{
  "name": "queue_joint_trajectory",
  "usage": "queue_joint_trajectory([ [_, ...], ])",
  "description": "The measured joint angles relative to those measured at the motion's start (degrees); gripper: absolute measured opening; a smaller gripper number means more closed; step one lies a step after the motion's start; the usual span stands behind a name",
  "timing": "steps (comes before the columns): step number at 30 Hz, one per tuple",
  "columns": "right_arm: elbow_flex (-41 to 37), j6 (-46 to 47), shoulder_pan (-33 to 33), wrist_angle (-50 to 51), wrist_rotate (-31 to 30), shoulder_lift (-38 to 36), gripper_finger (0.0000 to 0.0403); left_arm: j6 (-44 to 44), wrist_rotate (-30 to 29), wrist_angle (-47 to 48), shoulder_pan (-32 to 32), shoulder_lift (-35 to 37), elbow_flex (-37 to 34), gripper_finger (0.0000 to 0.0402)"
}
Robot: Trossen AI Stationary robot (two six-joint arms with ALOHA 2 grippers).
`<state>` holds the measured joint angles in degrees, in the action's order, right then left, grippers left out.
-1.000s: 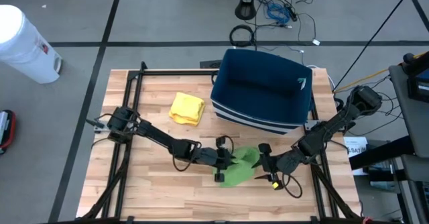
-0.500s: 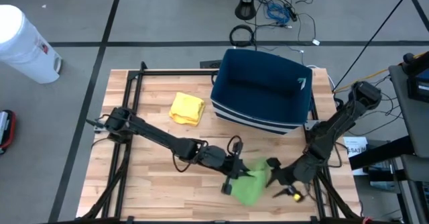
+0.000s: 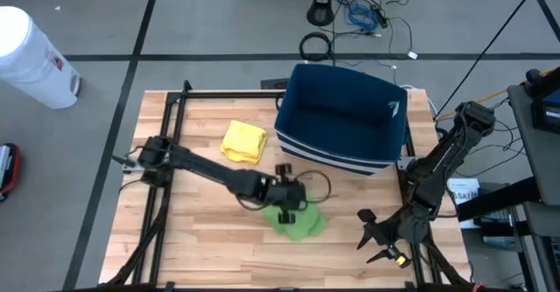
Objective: Fold towel
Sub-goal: Fold the green towel
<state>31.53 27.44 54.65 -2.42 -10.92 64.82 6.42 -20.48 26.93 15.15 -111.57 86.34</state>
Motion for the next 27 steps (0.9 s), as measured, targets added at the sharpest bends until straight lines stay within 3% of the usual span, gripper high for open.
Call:
queue_joint_trajectory([
  [5,0.0,0.2,0.0,0.0,-2.6,0.0,0.0196,4.3,-0.1,-2.0,-4.7,-0.1,-7.0,0.0145],
  [10,0.0,0.4,0.0,-0.2,-3.8,0.2,0.0196,4.6,-0.2,-4.3,-6.4,-0.1,-7.9,0.0222],
  [14,0.0,-2.7,-0.3,-0.1,-8.3,2.3,0.0196,2.2,-3.3,-5.7,-6.2,0.6,-7.8,0.0249],
  [18,0.0,-5.8,-2.2,-0.6,-9.0,5.2,0.0196,0.2,-6.4,-6.0,-5.9,1.2,-7.6,0.0251],
  [20,0.0,-7.0,-3.7,-1.4,-9.1,6.9,0.0196,-0.9,-3.7,-5.7,-5.7,1.5,-7.6,0.0252],
  [24,0.0,-9.9,-6.4,-3.5,-10.8,10.6,0.0196,-2.5,11.3,-7.6,-4.0,1.6,-7.6,0.0252],
  [27,0.0,-11.8,-8.2,-4.1,-11.8,13.1,0.0196,-3.8,14.0,-7.9,-1.7,1.4,-7.6,0.0252],
])
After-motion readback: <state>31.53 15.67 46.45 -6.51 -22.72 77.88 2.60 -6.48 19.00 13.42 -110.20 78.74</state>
